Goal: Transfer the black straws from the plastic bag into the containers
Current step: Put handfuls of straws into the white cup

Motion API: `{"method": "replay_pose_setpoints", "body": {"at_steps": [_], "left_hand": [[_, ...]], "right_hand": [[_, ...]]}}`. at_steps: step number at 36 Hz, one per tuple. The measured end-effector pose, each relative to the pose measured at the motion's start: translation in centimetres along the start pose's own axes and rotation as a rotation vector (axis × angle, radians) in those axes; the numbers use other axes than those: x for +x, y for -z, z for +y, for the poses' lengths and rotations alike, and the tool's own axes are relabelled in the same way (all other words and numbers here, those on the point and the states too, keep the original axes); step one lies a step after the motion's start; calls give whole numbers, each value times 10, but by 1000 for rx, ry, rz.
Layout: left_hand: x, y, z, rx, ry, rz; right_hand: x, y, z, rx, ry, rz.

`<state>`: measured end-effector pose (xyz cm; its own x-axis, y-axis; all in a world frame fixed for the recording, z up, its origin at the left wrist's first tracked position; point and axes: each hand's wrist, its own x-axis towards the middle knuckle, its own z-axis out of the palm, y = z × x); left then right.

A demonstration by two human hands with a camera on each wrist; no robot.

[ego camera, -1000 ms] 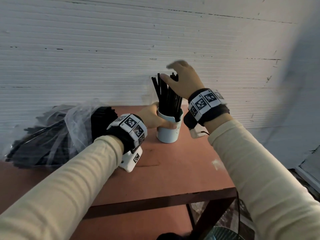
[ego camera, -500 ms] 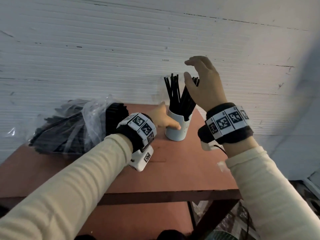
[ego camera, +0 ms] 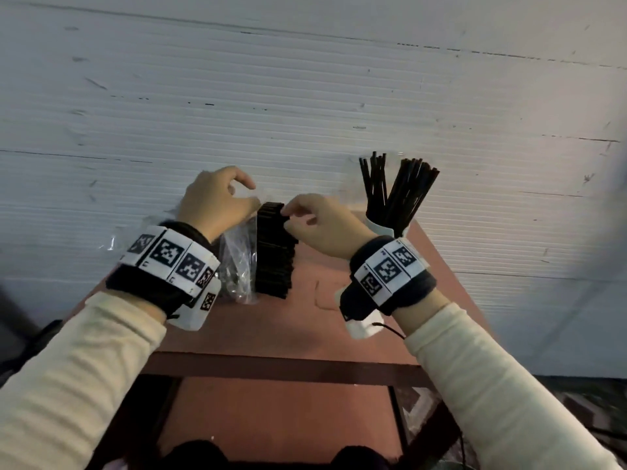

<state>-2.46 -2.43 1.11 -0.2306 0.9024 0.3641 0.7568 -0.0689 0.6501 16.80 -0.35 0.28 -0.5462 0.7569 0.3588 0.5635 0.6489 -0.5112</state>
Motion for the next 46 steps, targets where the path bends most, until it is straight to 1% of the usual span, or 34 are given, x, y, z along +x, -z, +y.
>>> {"method": "replay_pose_setpoints", "body": {"at_steps": [2,4,5,7,10,14,17,19,22,28,31,34,36,38,41,43,46], "left_hand": [[0,2,-13,44,65,-99],[-2,2,-21,43,66,-180],[-3,2,-24,36,50,-198],[-5,1,-30,39,25,-199],[-6,1,-37,41,-13,-139],[-3,6,-39,-19,11,-79],[2,9,-37,-53,-6,-51],[6,10,-36,-66,-17,-67],[11,13,-32,-143,-47,-101],[21,15,-25,-255,-88,-136],[21,13,-32,-249,-62,-137],[20,11,-44,-245,-34,-166],[18,10,-49,-244,-35,-178],[16,9,-49,-224,-30,-185],[12,4,-48,-216,-22,-213],[12,2,-49,-212,-18,-220],[11,2,-51,-209,-15,-205]], "right_hand": [[4,-8,-9,-39,-17,-151],[8,-15,-15,-107,-19,-281],[9,-18,-17,-136,-15,-318],[13,-26,-19,-179,-3,-339],[19,-34,-19,-217,-2,-326],[23,-35,-19,-177,11,-293],[24,-34,-20,-189,29,-289],[24,-35,-20,-192,55,-294],[25,-38,-18,-201,86,-275],[29,-42,-15,-185,50,-191],[26,-39,-11,-130,55,-135],[19,-34,-8,-22,6,-85],[15,-29,-8,50,-49,-113],[11,-27,-10,98,-81,-180],[8,-30,-15,58,-59,-242],[8,-34,-17,41,-43,-211],[9,-39,-18,61,-39,-127]]}}
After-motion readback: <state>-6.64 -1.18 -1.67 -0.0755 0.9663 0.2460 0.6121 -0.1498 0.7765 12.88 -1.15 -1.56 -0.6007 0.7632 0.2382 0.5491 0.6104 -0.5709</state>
